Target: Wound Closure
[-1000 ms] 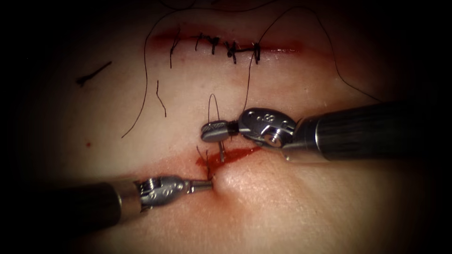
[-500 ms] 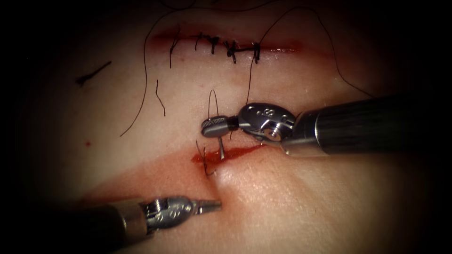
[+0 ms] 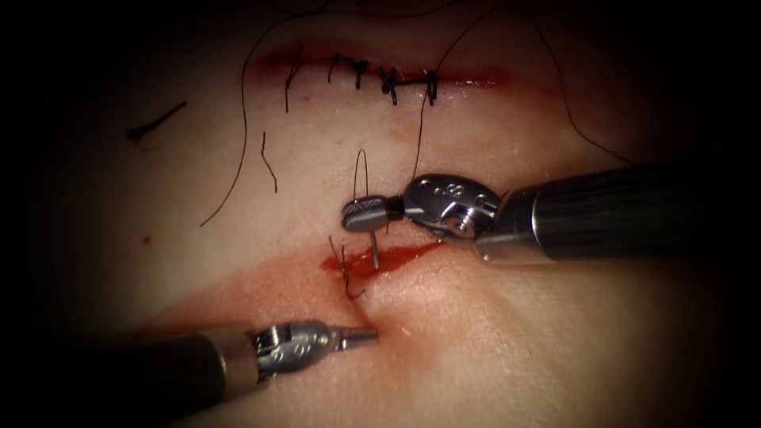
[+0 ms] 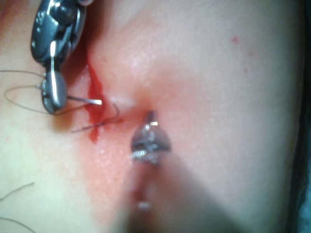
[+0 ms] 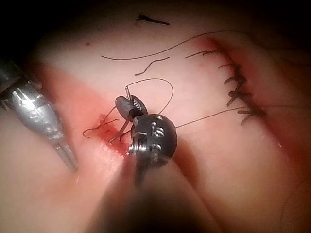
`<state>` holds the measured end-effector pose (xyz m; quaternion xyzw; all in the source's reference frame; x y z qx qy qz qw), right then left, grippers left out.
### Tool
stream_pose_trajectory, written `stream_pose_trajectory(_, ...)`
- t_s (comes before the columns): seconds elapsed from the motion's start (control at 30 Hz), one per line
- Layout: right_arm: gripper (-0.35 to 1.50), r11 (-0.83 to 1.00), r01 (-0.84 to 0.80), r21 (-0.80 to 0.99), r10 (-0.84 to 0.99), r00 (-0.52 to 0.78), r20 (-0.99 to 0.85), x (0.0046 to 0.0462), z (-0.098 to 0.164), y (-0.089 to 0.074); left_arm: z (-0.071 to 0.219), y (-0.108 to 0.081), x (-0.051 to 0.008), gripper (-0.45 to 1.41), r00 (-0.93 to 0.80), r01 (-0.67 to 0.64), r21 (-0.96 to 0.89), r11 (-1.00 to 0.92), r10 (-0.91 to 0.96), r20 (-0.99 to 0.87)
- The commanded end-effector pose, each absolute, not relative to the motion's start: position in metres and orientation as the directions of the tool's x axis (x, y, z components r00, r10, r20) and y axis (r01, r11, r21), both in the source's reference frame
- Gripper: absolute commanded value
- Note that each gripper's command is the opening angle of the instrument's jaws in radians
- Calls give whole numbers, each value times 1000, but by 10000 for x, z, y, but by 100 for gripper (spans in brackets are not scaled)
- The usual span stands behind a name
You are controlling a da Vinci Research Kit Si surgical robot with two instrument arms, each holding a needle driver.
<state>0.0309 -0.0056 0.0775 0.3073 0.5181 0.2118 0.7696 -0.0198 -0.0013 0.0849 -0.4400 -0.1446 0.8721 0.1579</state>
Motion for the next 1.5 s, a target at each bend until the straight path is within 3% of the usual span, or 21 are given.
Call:
stream_pose_trajectory(0.03,-35,715,-4,699,651,370,-663,314,779,-62,855,-19,-204,-45,-562,-147,-394,-907,405,-721)
stream_pose_trajectory(0.4,-35,638,13,770,711,374,-596,317,776,-74,867,-11,-198,-45,-561,-143,-396,-907,403,-723)
stream_pose_trajectory(0.97,-35,346,-46,937,863,407,-299,319,773,-89,866,-13,-197,-45,-561,-142,-395,-908,403,-723)
stream_pose_trajectory(1.5,-35,445,-32,895,828,394,-398,315,768,-74,866,-13,-196,-45,-561,-139,-397,-907,402,-724)
